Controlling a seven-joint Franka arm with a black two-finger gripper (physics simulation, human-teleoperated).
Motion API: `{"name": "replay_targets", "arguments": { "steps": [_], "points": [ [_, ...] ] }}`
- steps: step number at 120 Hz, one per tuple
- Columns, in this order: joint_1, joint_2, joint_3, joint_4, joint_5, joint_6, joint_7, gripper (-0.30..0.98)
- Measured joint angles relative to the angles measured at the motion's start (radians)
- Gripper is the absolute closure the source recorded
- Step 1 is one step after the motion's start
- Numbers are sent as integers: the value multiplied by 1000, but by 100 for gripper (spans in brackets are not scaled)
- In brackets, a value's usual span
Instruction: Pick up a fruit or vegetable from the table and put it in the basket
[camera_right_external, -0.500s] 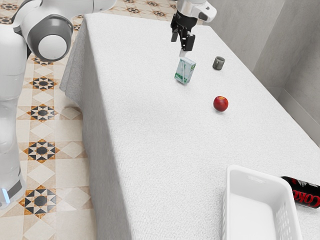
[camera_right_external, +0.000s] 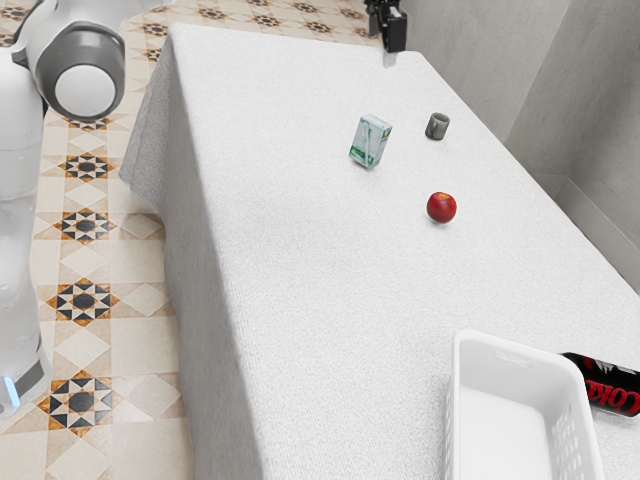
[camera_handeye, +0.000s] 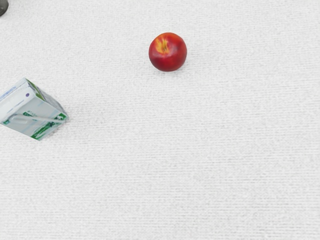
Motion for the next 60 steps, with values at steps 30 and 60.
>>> {"name": "replay_targets", "arguments": {
  "steps": [30, 60],
  "points": [
    [-68, 9, 88, -42, 6, -1, 15, 0],
    [-556, 33, 592, -64, -54, 3, 23, 0]
  ]
}}
